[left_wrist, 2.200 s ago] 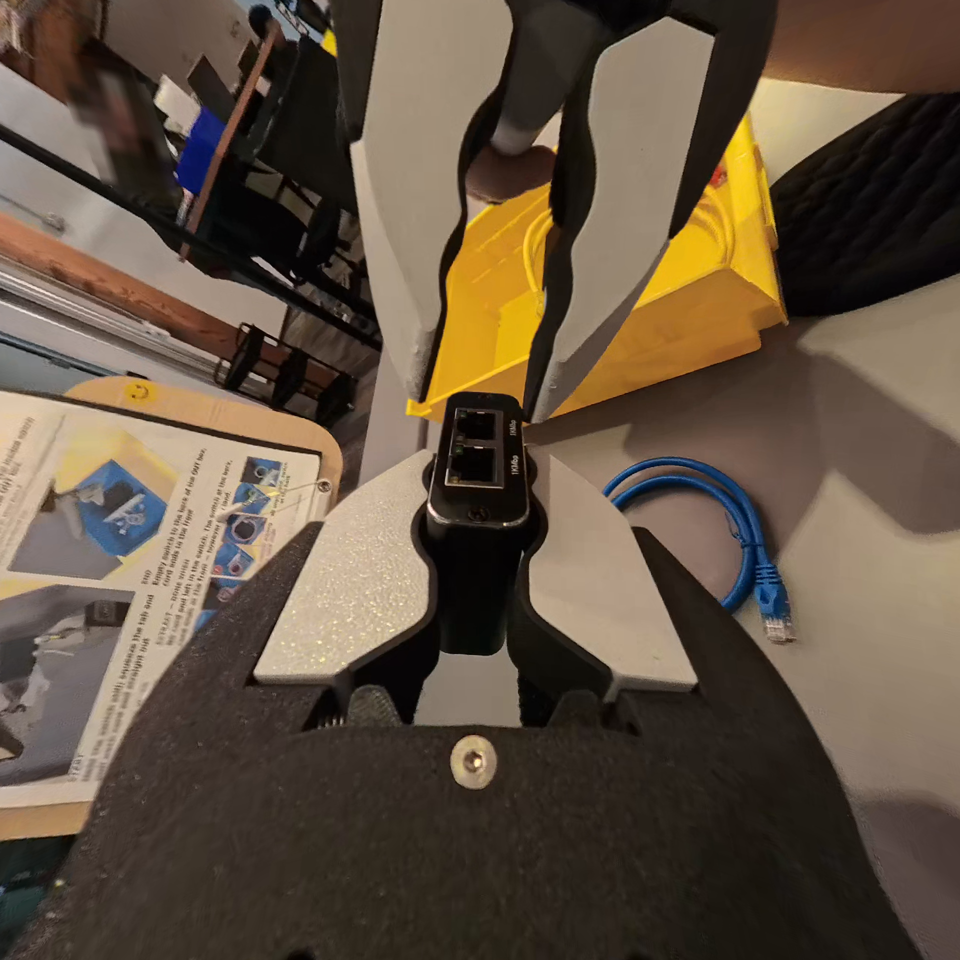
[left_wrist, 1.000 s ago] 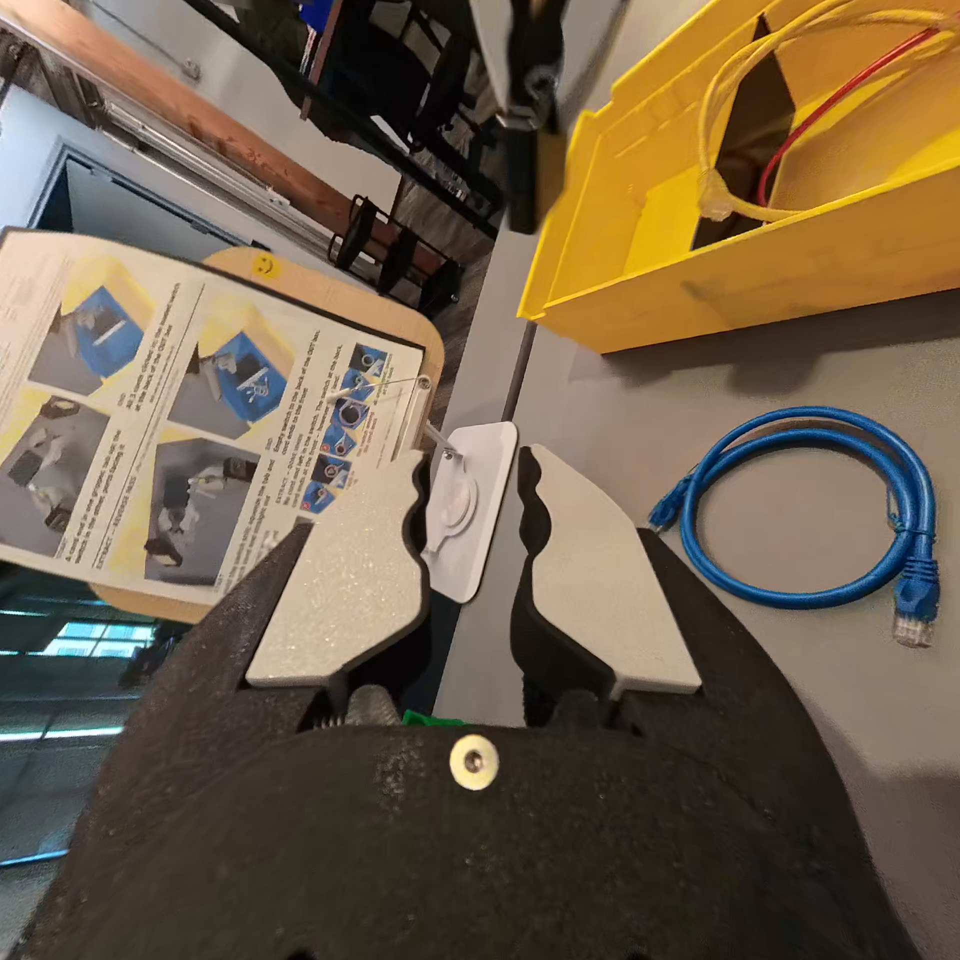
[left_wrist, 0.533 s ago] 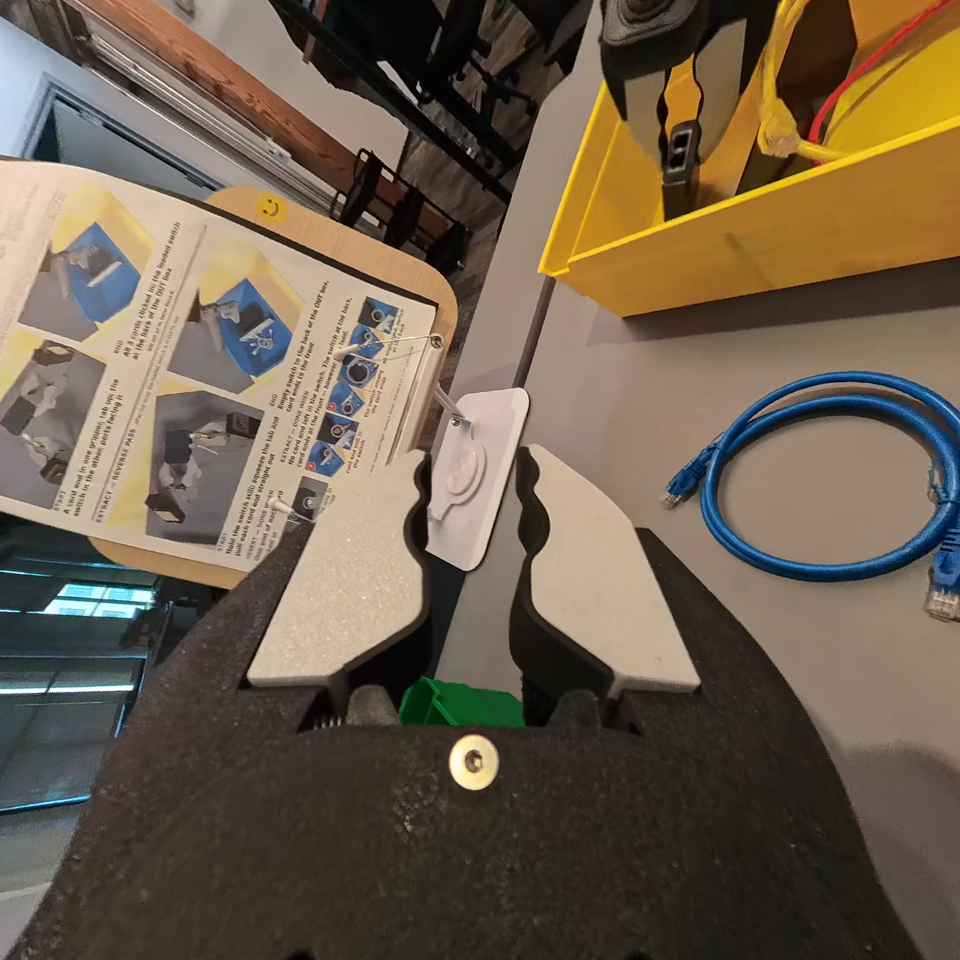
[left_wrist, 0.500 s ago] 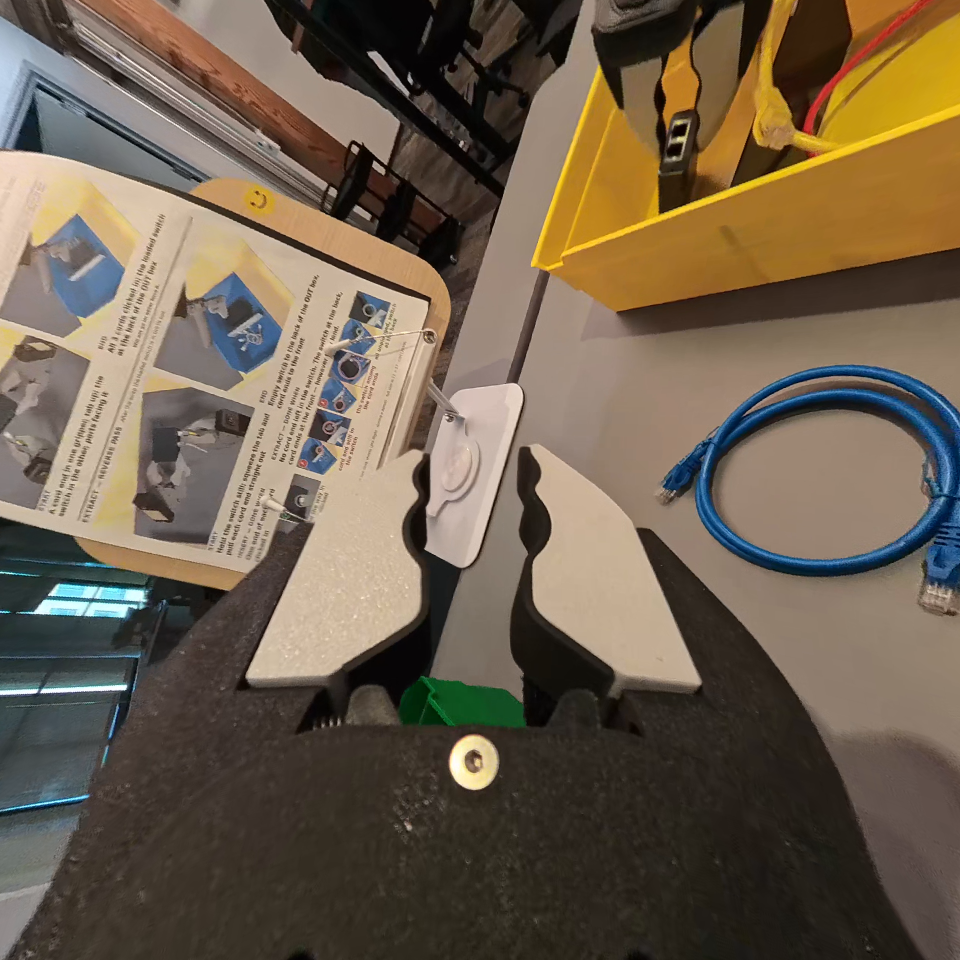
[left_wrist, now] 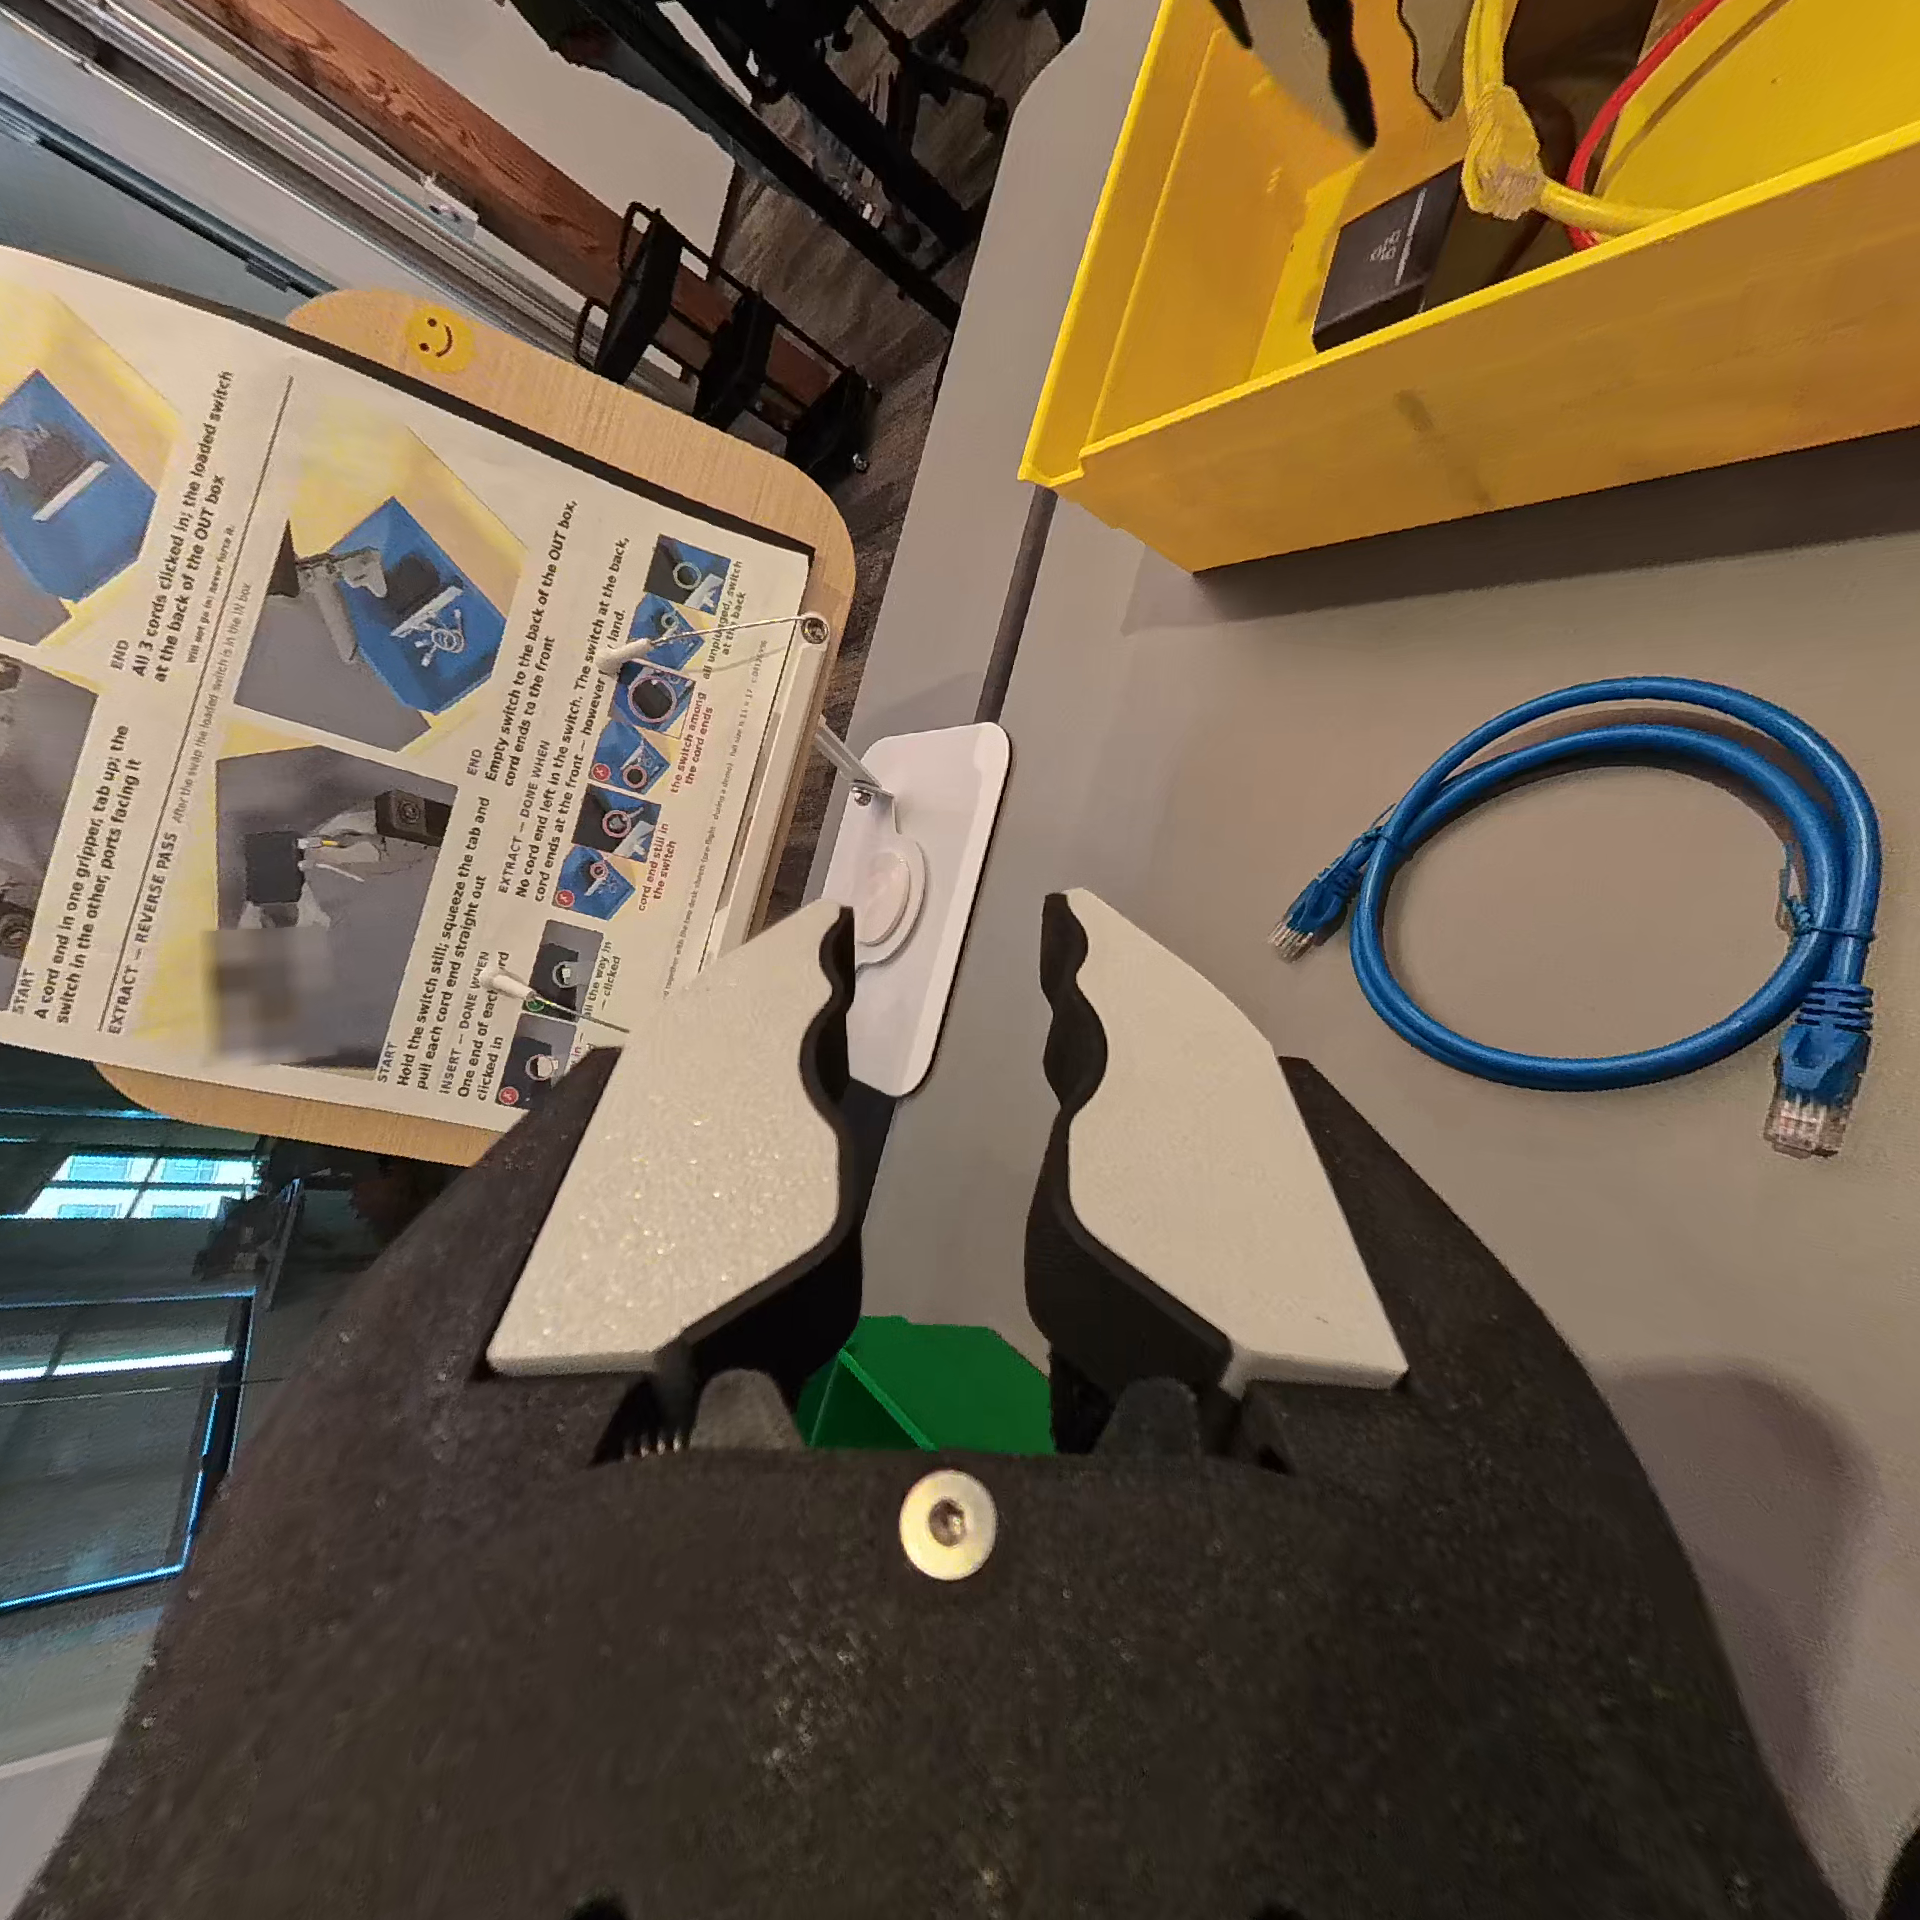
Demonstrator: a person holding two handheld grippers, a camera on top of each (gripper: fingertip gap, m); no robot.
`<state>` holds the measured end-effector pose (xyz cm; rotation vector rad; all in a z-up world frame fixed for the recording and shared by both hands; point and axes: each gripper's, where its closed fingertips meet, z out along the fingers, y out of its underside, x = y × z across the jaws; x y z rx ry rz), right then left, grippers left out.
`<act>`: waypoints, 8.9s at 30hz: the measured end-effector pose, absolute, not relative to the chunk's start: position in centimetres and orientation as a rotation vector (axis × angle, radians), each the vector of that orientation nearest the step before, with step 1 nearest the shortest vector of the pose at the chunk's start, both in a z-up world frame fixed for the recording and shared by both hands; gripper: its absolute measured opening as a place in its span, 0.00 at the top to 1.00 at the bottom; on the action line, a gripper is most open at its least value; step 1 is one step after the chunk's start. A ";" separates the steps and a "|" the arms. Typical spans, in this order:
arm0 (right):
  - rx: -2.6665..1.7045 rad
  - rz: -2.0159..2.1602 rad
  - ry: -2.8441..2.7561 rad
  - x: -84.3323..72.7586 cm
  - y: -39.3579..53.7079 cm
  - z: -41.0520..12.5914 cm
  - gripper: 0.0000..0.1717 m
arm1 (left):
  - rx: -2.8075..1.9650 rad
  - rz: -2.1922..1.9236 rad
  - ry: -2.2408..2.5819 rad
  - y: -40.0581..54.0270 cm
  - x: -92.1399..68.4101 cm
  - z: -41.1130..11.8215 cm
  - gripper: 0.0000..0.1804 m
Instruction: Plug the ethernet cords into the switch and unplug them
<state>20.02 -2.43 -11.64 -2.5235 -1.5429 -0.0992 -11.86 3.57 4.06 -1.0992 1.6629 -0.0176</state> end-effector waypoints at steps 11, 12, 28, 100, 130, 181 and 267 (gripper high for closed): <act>-1.624 0.043 -1.156 2.1 -6.3 7.3 0.81 | -1.160 -0.039 1.577 5.1 -14.9 6.1 0.82; -1.584 0.034 -1.196 -1.1 -7.5 6.9 0.81 | -1.162 -0.047 1.547 5.3 -15.6 6.8 0.82; -2.289 0.018 -1.377 -11.5 -6.5 -13.4 0.79 | -1.036 -0.197 1.353 2.3 -21.5 13.8 0.83; -0.975 -0.158 -1.194 -14.5 -6.9 13.8 0.89 | -0.995 -1.623 1.271 -7.0 -13.0 17.0 0.93; -1.356 0.221 -1.233 -12.9 -7.0 11.4 0.95 | -0.899 -1.305 1.464 -8.8 -11.1 14.5 0.93; -0.976 -0.227 -1.050 -14.1 -5.5 14.7 0.98 | -1.044 -1.496 1.147 -6.0 -12.3 17.4 0.93; -1.160 1.776 -0.387 -17.1 -6.3 16.3 0.91 | -0.717 -1.066 1.206 -7.5 -15.7 19.8 0.93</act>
